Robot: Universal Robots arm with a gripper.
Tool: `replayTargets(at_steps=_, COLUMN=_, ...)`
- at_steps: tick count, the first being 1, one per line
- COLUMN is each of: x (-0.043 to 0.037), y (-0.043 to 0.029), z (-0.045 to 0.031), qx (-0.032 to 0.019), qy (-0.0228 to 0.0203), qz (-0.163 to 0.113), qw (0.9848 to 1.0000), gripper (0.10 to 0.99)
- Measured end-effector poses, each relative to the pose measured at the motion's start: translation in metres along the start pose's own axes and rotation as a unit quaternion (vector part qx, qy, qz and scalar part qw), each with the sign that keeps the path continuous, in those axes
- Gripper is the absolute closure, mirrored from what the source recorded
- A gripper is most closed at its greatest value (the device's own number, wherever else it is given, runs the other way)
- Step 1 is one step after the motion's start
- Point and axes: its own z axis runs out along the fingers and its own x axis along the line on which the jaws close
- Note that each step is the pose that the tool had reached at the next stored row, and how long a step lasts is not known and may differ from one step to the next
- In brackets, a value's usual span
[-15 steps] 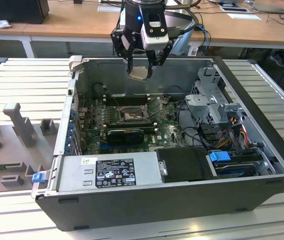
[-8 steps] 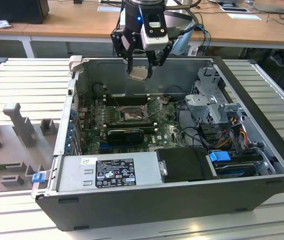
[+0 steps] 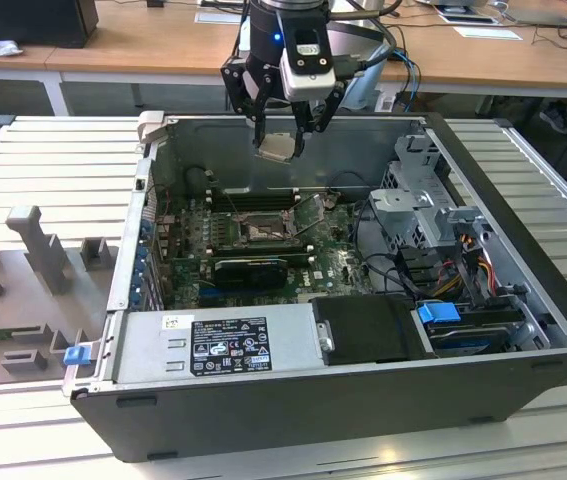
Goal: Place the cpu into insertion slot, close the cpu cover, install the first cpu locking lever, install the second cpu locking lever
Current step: 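Place the cpu into insertion slot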
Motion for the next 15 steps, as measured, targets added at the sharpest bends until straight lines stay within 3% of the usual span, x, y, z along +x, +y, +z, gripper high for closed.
replayTargets(at_steps=15, x=0.0, y=0.0, z=0.0001, qx=-0.0003, qy=-0.0013, qz=0.015, qw=0.9999, gripper=0.545)
